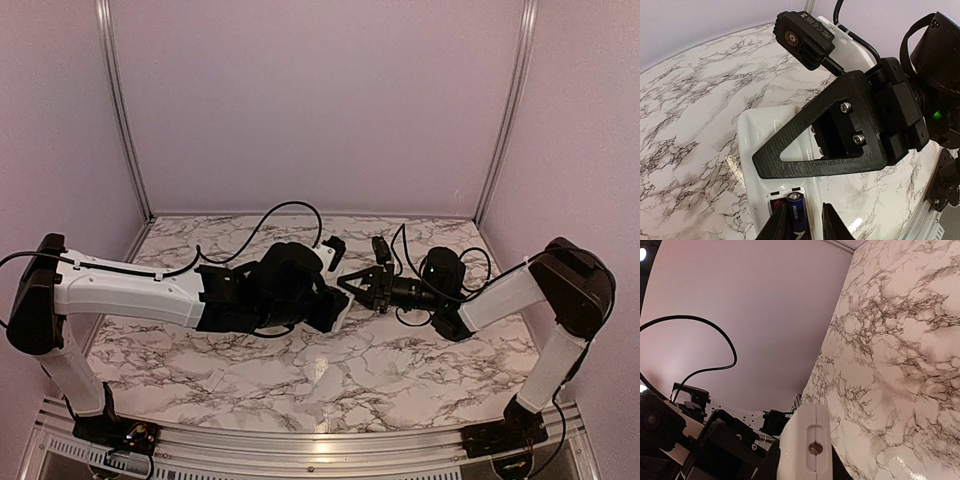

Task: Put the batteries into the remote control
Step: Place the battery in the battery compartment.

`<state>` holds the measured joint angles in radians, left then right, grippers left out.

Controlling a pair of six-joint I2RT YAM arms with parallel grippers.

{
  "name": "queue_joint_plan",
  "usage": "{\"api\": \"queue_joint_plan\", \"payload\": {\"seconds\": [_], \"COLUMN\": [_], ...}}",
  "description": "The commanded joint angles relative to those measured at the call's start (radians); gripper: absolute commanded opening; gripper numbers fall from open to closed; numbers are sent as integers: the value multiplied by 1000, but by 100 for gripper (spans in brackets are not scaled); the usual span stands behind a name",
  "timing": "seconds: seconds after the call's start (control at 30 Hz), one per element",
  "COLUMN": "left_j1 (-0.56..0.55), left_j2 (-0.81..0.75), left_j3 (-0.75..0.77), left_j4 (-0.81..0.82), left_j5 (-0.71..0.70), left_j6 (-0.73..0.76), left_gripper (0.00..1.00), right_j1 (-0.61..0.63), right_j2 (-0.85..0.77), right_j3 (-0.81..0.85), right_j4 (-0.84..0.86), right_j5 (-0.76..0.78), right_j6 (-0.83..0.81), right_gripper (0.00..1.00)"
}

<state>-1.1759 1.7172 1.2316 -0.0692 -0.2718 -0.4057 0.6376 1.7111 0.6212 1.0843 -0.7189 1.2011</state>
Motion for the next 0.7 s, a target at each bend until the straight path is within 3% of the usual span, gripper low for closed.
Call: {"api": "queue_joint_plan", "payload": {"seconds": [0.0, 0.23, 0.37, 0.5, 0.57, 0.67], "left_j1": [4, 6, 16, 56, 84, 93], "left_j2": [-7, -77, -192, -292, -317, -359], "left_j3": [12, -5, -66, -167, -206, -272], "left_j4": [-59, -63, -38, 18, 40, 106], "left_j5": [-33, -34, -41, 67, 159, 303], "left_j6": [16, 15, -12, -70, -82, 54], "left_gripper": [26, 32, 68, 97, 99, 96], "right_j1": [11, 11, 11, 11, 11, 11], "right_j2": [2, 2, 3, -1, -2, 2], "right_j3": [8, 2, -10, -15, -13, 1], "right_j4": [60, 51, 51, 55, 58, 54], "right_j5": [-16, -24, -29, -37, -43, -64], "right_j6": [3, -22, -48, -72, -81, -72], "right_gripper": [0, 0, 0, 0, 0, 0]}}
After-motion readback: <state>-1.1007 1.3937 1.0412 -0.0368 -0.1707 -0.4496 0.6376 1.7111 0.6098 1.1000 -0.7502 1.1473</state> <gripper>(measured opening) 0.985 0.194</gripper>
